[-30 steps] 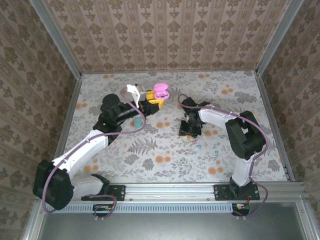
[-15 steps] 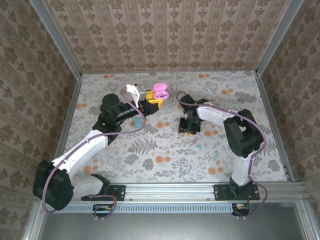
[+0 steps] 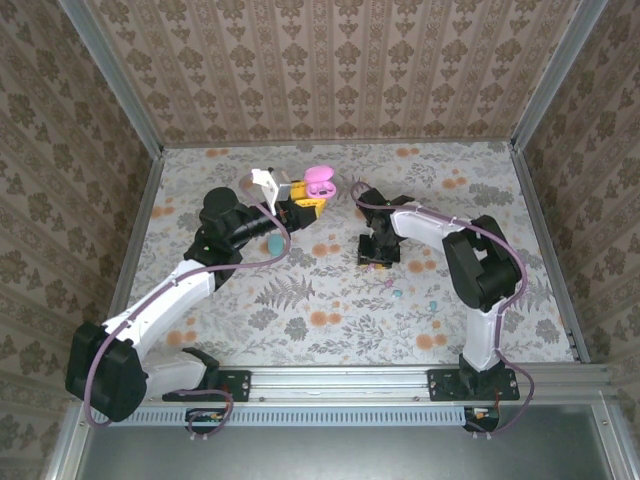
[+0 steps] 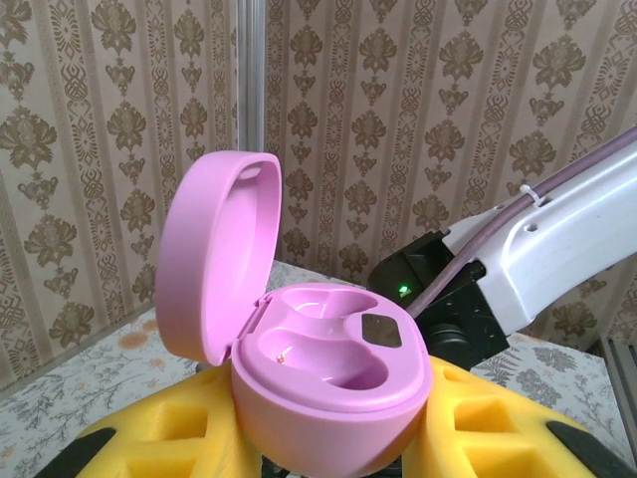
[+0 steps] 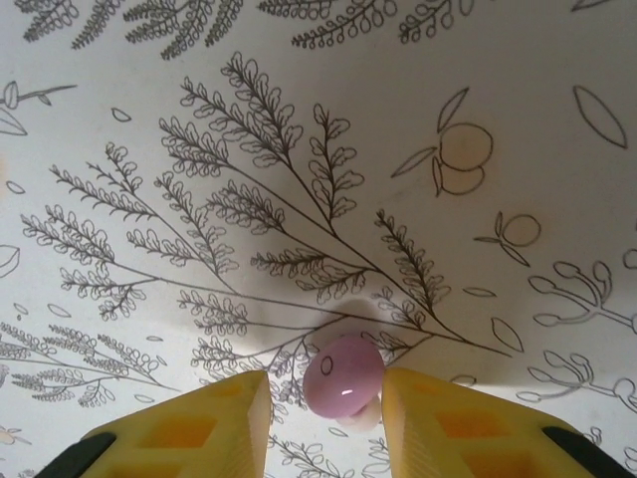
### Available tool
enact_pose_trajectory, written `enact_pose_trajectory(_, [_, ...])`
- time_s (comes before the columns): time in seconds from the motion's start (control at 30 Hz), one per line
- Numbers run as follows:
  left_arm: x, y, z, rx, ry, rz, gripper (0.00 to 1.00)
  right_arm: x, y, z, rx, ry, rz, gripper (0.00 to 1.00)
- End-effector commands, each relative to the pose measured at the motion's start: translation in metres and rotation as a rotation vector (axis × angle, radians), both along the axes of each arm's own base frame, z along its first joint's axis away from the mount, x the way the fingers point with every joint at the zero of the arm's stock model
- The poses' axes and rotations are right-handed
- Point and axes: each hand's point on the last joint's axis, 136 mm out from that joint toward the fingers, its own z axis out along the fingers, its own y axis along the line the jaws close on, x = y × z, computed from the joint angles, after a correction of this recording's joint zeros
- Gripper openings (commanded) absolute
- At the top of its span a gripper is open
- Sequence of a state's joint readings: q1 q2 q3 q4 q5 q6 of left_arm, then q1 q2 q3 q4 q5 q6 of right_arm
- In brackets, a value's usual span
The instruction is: Insert the wireless bluetooth earbuds into the charging case
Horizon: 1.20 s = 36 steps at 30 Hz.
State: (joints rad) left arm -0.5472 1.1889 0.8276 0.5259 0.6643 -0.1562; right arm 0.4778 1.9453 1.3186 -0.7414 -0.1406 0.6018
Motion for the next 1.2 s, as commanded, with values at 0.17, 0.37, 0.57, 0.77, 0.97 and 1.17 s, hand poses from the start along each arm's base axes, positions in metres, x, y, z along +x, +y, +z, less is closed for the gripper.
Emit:
enact_pose_trajectory(0.17, [-0.0026,0.005,0.0122,-0.014,-0.049,0.01,0.28,0.0064,-0.0033,-0.0021,-0.035,0.006,0.019,0.36])
enact_pose_trajectory(0.37, [-0.0019,0.0046,0.0112,-0.013,-0.045,0.01,0.28,0.0079,-0.0062,-0.0033,-0.06,0.011,0.026,0.35])
enact_pose_trajectory(0.57, [-0.0015,0.0045,0.011,-0.013,-0.044,0.011,0.28,0.0087,-0.0031,-0.0042,-0.061,0.02,0.043,0.34])
enact_pose_trajectory(0.77, [-0.0012,0.0043,0.01,-0.012,-0.042,0.01,0.28,0.0066,-0.0083,-0.0058,-0.093,0.025,0.058,0.32])
enact_pose_trajectory(0.97, [-0.0014,0.0045,0.0097,-0.012,-0.042,0.011,0.28,0.0078,-0.0099,-0.0074,-0.109,0.029,0.074,0.29])
enact_pose_trajectory(1.17, [-0.0018,0.0053,0.01,-0.013,-0.043,0.015,0.28,0.0086,-0.0092,-0.0076,-0.112,0.037,0.09,0.25])
